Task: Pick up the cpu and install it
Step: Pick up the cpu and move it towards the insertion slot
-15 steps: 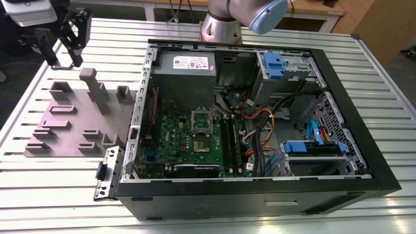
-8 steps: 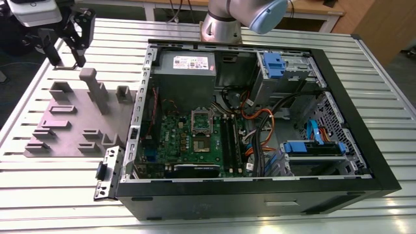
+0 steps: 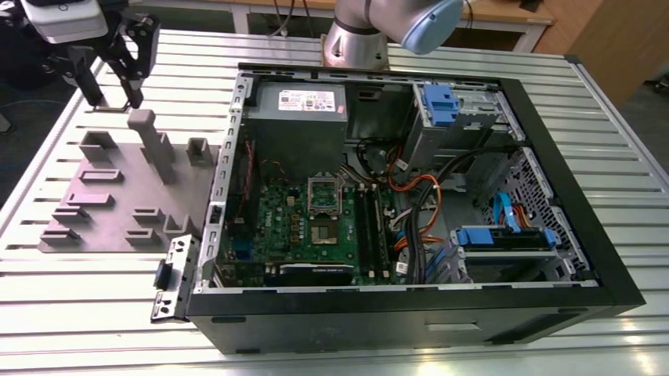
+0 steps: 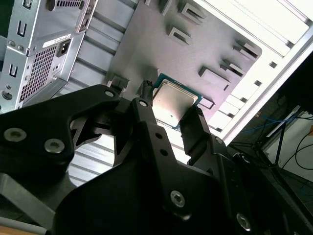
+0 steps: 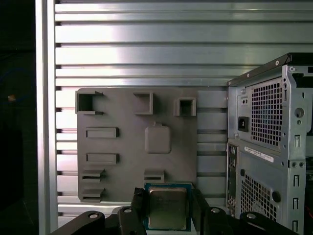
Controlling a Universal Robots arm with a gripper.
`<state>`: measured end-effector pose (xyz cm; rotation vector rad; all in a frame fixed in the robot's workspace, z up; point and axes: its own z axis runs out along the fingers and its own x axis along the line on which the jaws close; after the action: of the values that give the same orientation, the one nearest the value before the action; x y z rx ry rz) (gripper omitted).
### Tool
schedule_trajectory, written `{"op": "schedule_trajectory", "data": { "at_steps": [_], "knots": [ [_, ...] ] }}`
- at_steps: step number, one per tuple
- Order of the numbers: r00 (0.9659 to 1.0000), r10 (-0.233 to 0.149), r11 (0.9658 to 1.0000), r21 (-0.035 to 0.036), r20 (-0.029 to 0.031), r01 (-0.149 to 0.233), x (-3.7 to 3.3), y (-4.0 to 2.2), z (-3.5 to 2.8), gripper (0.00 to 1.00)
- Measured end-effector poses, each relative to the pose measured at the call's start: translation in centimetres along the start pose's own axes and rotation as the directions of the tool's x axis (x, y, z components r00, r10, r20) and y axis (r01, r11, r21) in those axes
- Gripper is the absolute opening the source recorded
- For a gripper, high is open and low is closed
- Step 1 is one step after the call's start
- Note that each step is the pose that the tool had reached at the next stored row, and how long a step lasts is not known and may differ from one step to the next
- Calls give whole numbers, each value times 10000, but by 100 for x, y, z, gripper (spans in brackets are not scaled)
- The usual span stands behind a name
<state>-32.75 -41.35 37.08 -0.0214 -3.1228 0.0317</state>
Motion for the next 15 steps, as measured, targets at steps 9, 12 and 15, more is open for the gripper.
{"op": "schedule_trajectory", "data": {
  "at_steps": [9, 12, 15],
  "knots": [
    [10000, 0, 10000, 0, 0, 0, -67, 1, -1, 47],
    [10000, 0, 10000, 0, 0, 0, -96, 1, -2, 47],
    [10000, 0, 10000, -1, 1, 0, -124, 2, -2, 47]
  ]
}}
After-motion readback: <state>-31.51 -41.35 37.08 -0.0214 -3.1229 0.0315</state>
